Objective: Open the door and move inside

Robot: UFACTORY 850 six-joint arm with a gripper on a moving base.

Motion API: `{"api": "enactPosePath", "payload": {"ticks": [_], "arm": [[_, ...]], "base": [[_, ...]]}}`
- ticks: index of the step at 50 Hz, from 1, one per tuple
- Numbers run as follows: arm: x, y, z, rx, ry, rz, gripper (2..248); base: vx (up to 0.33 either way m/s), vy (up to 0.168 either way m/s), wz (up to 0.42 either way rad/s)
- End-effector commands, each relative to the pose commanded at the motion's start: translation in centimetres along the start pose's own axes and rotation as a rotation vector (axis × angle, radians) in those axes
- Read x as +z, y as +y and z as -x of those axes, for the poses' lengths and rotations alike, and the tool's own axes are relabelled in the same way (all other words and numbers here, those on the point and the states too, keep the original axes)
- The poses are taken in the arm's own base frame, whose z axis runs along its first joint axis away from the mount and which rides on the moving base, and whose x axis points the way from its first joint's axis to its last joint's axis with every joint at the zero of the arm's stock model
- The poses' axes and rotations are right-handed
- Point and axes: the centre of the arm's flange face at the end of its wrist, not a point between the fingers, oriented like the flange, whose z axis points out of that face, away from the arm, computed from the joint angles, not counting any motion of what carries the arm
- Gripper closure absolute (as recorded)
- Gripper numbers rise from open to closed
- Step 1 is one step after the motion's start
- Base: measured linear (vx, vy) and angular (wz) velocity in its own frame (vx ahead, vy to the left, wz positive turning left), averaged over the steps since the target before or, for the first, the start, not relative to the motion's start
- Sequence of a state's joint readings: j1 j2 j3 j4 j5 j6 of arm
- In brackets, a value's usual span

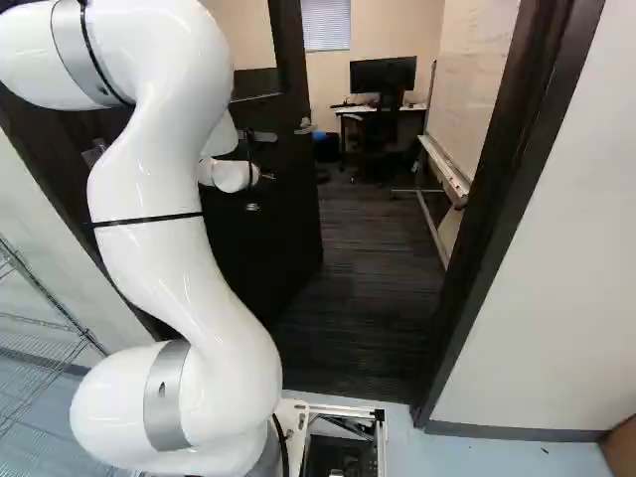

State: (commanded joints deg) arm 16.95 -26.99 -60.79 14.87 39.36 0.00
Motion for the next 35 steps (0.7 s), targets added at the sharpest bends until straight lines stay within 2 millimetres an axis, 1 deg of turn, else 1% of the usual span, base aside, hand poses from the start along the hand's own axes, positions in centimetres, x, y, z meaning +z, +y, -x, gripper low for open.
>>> {"api": "enactPosePath", "payload": {"ticks": [20, 35], "arm": [[2.4, -3.2, 0.1, -0.032, 0.013, -0.060, 3], [3.2, -5.5, 0.4, -0.060, 0.019, -0.106, 3]], "base": [[0.000, 0.000, 0.000], [0.000, 0.000, 0.000]]}}
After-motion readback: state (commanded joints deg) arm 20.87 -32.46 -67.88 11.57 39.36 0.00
